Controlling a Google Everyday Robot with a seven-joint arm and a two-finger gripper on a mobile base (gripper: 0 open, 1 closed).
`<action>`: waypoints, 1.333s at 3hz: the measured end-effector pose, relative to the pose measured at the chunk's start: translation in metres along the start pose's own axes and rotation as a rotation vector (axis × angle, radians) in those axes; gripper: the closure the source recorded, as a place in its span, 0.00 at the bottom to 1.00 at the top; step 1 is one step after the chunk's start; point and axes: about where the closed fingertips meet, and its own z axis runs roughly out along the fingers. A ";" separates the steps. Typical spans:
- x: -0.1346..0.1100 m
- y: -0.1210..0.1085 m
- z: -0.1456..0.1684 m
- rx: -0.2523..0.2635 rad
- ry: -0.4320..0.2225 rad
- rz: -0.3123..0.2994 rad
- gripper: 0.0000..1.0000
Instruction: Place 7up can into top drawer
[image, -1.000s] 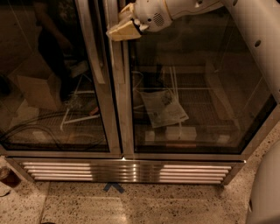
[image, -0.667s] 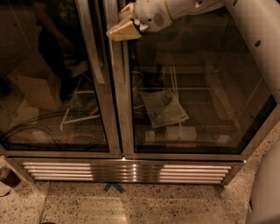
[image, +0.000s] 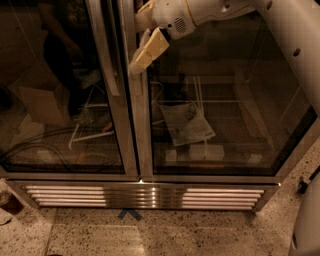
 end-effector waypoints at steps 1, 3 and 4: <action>0.000 0.003 -0.003 0.014 0.006 0.013 0.00; 0.001 0.008 -0.004 0.142 0.091 0.069 0.00; 0.003 0.008 -0.002 0.188 0.142 0.075 0.00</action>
Offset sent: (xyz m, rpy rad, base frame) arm -0.0086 -0.0064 -0.0052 0.0027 0.0095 -0.1639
